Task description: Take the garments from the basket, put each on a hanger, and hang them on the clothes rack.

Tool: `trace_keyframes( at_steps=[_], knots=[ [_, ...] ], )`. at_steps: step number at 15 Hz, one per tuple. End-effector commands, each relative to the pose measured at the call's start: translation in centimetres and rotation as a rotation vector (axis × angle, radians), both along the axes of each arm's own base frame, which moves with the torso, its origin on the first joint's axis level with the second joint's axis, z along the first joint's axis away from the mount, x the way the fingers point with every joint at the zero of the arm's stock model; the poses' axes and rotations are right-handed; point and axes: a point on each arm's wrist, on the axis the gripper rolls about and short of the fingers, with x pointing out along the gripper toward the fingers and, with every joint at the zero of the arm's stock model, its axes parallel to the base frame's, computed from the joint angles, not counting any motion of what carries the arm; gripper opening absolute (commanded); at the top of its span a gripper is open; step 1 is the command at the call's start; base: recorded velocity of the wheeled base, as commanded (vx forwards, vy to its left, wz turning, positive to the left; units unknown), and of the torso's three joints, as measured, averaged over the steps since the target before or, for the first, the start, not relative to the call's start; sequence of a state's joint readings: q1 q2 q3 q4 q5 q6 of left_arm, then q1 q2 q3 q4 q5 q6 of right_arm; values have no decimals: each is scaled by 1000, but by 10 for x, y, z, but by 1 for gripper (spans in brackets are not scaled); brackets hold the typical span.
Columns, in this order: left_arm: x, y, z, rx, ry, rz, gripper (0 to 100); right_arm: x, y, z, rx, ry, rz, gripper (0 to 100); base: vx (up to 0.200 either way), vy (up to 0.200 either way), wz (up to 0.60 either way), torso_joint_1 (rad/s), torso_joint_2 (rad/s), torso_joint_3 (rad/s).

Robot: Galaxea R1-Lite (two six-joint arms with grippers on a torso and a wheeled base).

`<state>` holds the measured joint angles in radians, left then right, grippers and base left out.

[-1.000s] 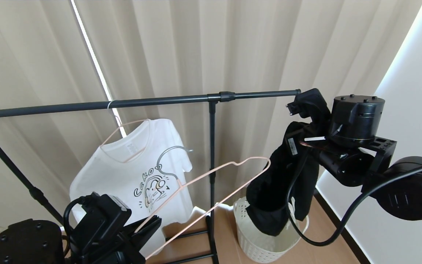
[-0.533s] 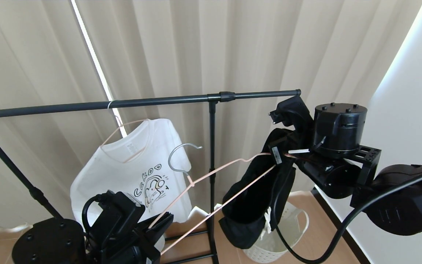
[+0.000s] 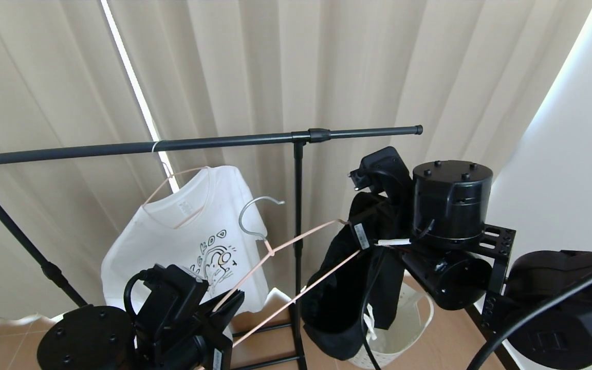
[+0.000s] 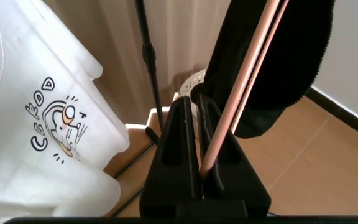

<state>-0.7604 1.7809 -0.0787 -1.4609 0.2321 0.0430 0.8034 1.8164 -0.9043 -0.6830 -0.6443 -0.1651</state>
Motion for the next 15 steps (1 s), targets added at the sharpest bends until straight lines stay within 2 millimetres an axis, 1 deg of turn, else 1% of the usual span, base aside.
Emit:
trace_keyframes(
  at_steps=[1,3,5,6,9,12,13,15],
  knots=[
    [0,-2,-5,14,14,-7,0,-10,9,2,11,-4,30,0,0,0,0,0,0,0],
    [0,-3,-5,14,14,-9,0,-16,14,3,16,-7,46,0,0,0,0,0,0,0],
    [0,-3,-5,14,14,-9,0,-31,26,3,32,-1,100,0,0,0,0,0,0,0],
    [0,-3,-5,13,13,-9,0,-34,28,4,34,-2,110,0,0,0,0,0,0,0],
    [2,-5,-5,1,0,-7,0,-56,44,4,58,8,187,0,0,0,0,0,0,0],
    [3,-5,-5,-8,-12,3,0,-73,56,7,103,14,243,0,0,0,0,0,0,0],
    [4,-6,-8,0,-5,6,0,-78,60,9,130,17,259,0,0,0,0,0,0,0],
    [4,-6,-8,-6,-12,6,0,-82,64,13,161,15,272,0,0,0,0,0,0,0]
  ],
)
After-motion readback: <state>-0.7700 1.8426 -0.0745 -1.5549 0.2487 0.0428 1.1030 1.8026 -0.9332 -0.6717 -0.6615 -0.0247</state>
